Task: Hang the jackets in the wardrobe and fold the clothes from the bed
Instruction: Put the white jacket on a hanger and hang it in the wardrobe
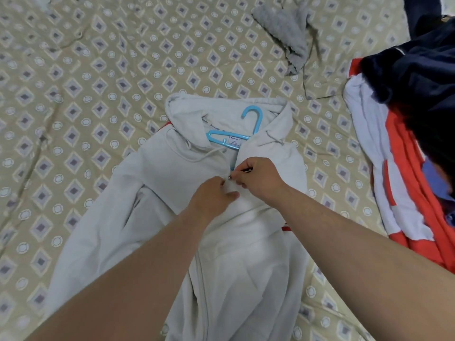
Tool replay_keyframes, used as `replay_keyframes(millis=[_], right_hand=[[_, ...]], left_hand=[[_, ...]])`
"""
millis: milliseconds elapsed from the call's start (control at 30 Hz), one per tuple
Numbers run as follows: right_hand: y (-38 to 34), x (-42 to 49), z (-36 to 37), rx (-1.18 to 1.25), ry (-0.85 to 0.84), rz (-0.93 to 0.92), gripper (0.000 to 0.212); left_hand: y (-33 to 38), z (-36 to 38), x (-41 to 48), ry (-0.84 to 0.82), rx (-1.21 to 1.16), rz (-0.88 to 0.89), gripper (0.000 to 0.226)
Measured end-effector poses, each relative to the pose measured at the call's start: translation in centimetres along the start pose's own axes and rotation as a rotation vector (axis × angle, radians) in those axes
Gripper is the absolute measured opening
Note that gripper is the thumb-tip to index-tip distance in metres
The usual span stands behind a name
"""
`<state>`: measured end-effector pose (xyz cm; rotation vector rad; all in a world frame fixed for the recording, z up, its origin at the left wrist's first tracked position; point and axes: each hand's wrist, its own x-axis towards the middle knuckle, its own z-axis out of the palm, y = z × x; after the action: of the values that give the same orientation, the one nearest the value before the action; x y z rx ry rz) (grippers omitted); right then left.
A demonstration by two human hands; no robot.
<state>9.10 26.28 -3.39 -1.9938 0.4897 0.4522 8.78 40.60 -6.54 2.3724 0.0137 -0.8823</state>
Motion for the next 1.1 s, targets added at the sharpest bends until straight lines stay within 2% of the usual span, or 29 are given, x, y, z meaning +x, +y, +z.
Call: replay_keyframes(millis=[100,233,400,533,667,800,933,1000,1067,1100], right_hand=[[-0.2,0.2,-0.1,0.01,0.024,-0.012,0.017],[0.1,0.7,-0.2,-0.139,0.011,-0.03,0.019],[1.0,1.9,-1.4,-0.118,0.106,-0.007,0.021],[1.1,2.4,-1.3,-0.221,0.071,-0.034,0.009],[2.1,2.6,-1.1,-0.173,0.184,0.042,0.01],[3.8,2.1,-1.2,-0.105,0.255,0.111,0.016],[4.5,1.6,-0.9,-0.01,0.247,0.12,0.023],[4.3,1.4,-0.7,0.021,0.241,0.101,0.02],[3.9,0.8,-0.6,-0.021,0.163,0.045,0.019],[3.9,0.2,-0.6,-0.053,0.086,0.019,0.029]], left_hand=[[0.3,0.4,0.1,0.029,0.035,0.029,0.025],[-0.5,0.3,-1.6,-0.005,0.023,0.003,0.047],[-1.9,0.7,-3.9,-0.099,0.049,0.01,0.047],[-2.8,1.4,-4.8,-0.159,0.055,-0.011,0.046],[-2.9,2.2,-5.7,-0.282,0.218,0.058,0.041],[-4.0,2.3,-6.0,-0.342,0.199,0.049,0.039],[-4.5,2.4,-5.7,-0.374,0.19,0.056,0.043],[-4.6,1.9,-5.3,-0.375,0.195,0.065,0.044],[-4.1,0.8,-4.6,-0.356,0.154,0.085,0.043],[-3.6,0.0,-4.2,-0.33,0.092,0.079,0.039]])
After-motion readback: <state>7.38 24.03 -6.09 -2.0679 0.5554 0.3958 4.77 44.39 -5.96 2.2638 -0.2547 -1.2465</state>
